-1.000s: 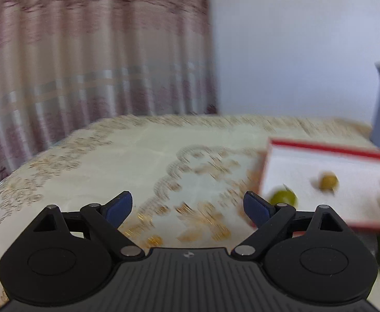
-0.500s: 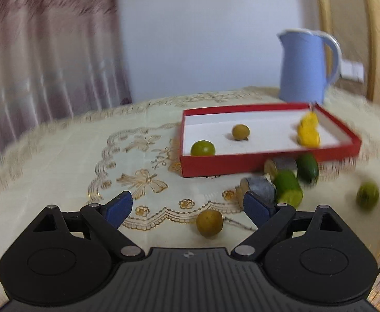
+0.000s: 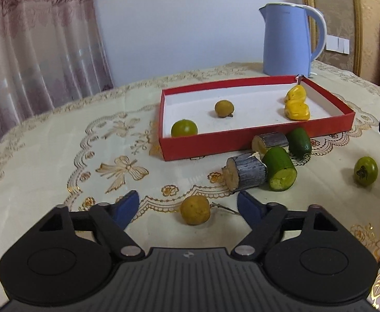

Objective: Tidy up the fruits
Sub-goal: 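Open the right gripper and withdraw both grippers from the tray, then grasp the brown round fruit beside the tray with the left gripper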

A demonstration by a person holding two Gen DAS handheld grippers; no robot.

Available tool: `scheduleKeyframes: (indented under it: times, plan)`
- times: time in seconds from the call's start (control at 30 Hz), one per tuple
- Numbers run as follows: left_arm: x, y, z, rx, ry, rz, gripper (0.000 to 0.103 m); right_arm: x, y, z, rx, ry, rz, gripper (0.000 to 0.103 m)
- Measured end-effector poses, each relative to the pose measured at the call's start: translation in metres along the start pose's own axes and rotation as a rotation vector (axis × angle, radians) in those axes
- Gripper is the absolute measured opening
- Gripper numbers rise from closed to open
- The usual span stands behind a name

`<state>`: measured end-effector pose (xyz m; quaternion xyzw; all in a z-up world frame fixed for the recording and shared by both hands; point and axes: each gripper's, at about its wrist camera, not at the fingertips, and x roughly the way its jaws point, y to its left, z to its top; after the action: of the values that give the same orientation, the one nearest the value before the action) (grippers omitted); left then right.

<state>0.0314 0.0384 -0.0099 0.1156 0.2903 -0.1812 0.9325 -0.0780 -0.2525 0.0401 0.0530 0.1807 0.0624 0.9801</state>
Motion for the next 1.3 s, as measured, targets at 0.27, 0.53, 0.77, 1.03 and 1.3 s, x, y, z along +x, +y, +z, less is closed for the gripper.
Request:
scheduleKeyframes:
  times: [0.27, 0.53, 0.77, 1.03, 1.3]
  plan:
    - [0.011, -0.001, 0.003, -0.096, 0.075, -0.047, 0.025, -0.002, 0.002, -0.001, -0.007, -0.001, -0.006, 0.089]
    - [0.011, -0.004, 0.004, -0.092, 0.060, -0.015, 0.020, -0.001, -0.001, -0.001, -0.003, 0.000, -0.015, 0.089]
    - [0.017, -0.003, 0.009, -0.125, 0.056, -0.003, 0.020, -0.001, -0.001, -0.002, -0.008, 0.009, -0.015, 0.089]
    - [0.024, -0.007, 0.014, -0.120, 0.037, 0.014, 0.021, -0.001, -0.003, -0.003, -0.013, 0.018, -0.017, 0.089]
    - [0.013, -0.008, 0.010, -0.122, 0.004, 0.058, 0.021, -0.006, -0.011, -0.001, -0.023, 0.022, -0.038, 0.089]
